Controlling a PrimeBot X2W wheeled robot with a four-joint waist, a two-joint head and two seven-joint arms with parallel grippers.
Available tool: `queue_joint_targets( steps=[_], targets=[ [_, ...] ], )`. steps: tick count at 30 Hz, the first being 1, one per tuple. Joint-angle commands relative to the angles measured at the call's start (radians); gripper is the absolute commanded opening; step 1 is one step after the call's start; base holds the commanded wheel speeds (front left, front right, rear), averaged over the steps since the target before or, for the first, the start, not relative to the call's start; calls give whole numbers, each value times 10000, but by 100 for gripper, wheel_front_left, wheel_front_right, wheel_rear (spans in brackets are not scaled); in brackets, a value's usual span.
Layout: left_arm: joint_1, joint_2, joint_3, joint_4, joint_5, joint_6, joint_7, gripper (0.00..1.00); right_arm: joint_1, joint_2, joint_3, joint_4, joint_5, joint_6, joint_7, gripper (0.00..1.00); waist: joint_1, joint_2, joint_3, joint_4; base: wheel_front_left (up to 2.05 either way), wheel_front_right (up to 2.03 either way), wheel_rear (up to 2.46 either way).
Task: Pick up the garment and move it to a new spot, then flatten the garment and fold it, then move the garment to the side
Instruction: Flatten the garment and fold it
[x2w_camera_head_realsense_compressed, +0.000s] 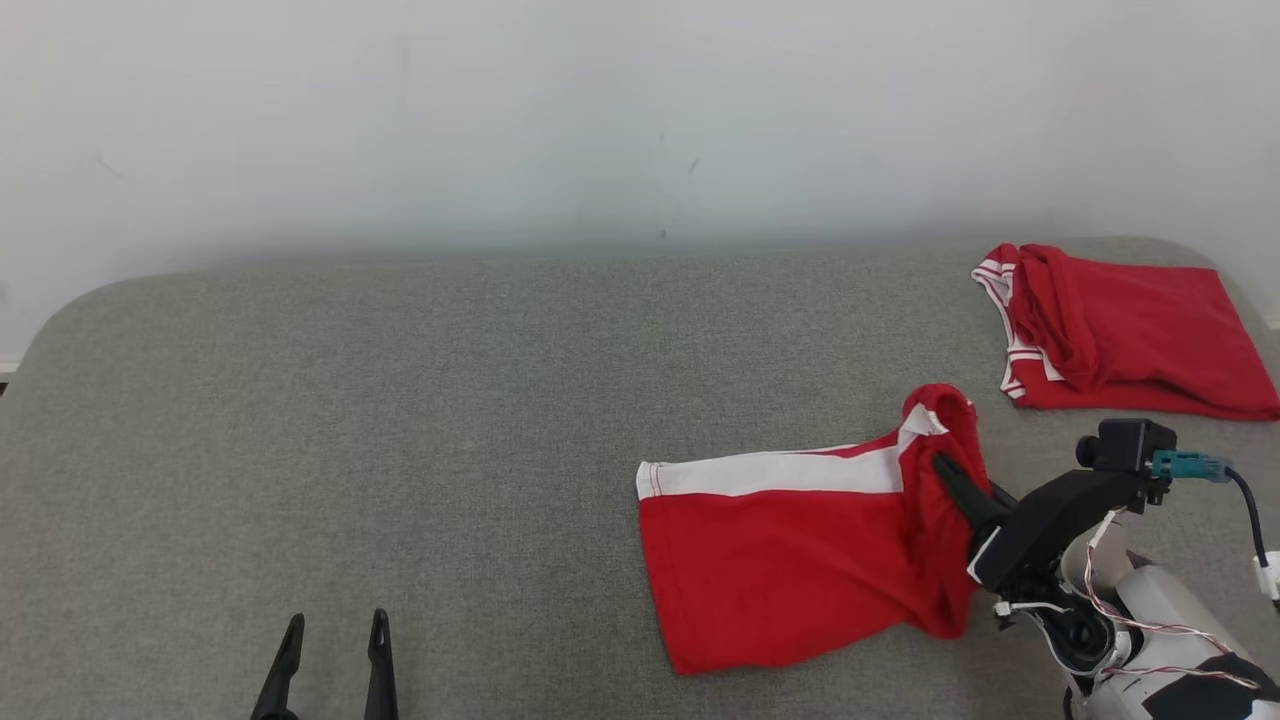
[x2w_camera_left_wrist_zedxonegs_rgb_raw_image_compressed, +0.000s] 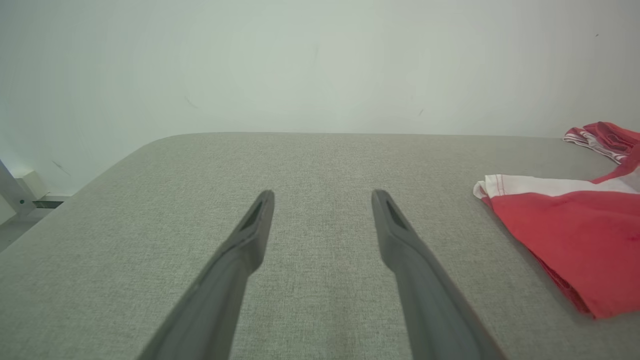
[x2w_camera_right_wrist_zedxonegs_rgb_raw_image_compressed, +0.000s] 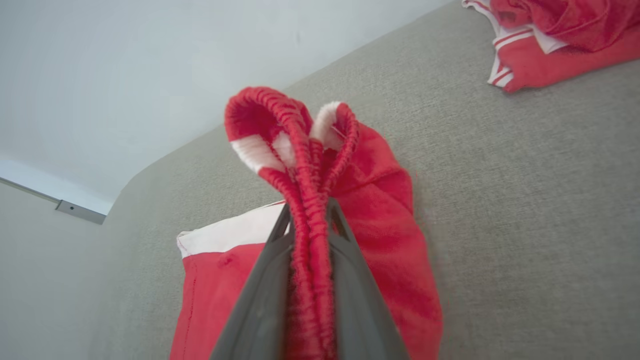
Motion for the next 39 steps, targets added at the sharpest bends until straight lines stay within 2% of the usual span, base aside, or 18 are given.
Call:
queue_joint_targets(
  steps=[1, 6, 14, 23, 32, 33, 34, 35, 36, 39],
  targets=[
    [-51, -15, -44, 45, -53, -26, -28, 100, 165, 116, 46, -224, 219, -26, 169, 0, 0, -1, 11, 33, 0, 0, 0],
    [-144, -14, -206, 150, -134, -53, -28, 100, 383, 586, 114, -838, 798, -26, 713, 0, 0, -1, 36, 276, 0, 0, 0],
    [-328, -14, -452, 250, -279, 1, -28, 100, 159, 1506, 518, -849, 476, -4, 695, 0, 0, -1, 118, 793, 0, 0, 0],
    [-419, -14, -672, 309, -438, 69, -28, 100, -258, 2290, 685, 170, -344, -4, 401, 0, 0, -1, 256, 1167, 0, 0, 0],
    [-477, -14, -806, 354, -539, 190, -28, 100, -469, 2546, 1070, 1581, -1719, -4, -154, 0, 0, -1, 297, 1367, 0, 0, 0],
    [-458, -14, -793, 359, -546, 194, -28, 100, -471, 2559, 1121, 1628, -1807, -4, -237, 7, 0, -1, 274, 1348, 0, 0, 0],
    [-429, -14, -765, 361, -553, 216, -28, 100, -494, 2562, 1132, 1586, -1858, -4, -403, 38, 0, -1, 245, 1314, 0, 0, 0],
    [-397, -14, -739, 363, -547, 228, -28, 100, -499, 2560, 1138, 1538, -1878, -4, -571, 79, 0, -1, 211, 1277, 0, 0, 0],
    [-372, -14, -718, 366, -554, 243, -28, 100, -491, 2530, 1131, 1469, -1896, -4, -761, 100, 0, -1, 178, 1239, 0, 0, 0],
    [-259, -14, -652, 339, -513, 240, -28, 100, -330, 2465, 969, 1206, -1716, -4, -1344, 100, 0, -1, 45, 1091, 0, 0, 0]
  ],
)
